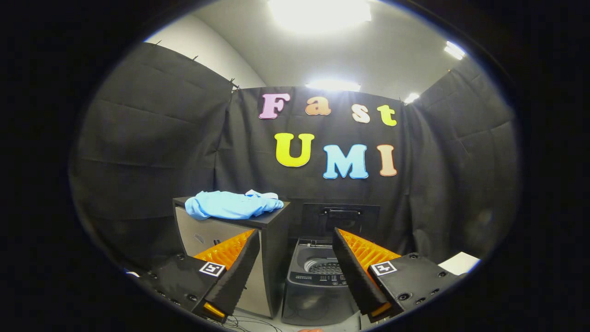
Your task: Put the clothes into the washing machine and then close the washing machine lid.
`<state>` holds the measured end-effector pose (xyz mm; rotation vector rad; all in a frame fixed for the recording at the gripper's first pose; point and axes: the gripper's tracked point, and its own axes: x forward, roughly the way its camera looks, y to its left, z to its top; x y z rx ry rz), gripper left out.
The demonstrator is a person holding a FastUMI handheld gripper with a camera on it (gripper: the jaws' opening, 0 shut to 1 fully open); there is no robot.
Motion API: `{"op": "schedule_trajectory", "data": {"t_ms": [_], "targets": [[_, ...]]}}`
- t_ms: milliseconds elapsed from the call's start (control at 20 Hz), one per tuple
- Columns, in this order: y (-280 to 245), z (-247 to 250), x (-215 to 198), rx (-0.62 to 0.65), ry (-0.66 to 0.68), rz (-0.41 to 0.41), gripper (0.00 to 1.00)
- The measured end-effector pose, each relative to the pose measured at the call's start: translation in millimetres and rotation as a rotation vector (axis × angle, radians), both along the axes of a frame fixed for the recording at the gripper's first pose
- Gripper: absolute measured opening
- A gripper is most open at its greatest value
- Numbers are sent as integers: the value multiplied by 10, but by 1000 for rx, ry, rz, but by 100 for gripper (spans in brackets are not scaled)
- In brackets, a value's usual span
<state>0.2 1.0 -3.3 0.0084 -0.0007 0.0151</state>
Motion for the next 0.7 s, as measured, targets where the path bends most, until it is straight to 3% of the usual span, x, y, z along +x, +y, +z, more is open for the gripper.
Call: {"op": "schedule_trajectory", "data": {"t_ms": [700], "targets": [[63, -3, -55, -9, 17, 20, 98]]}}
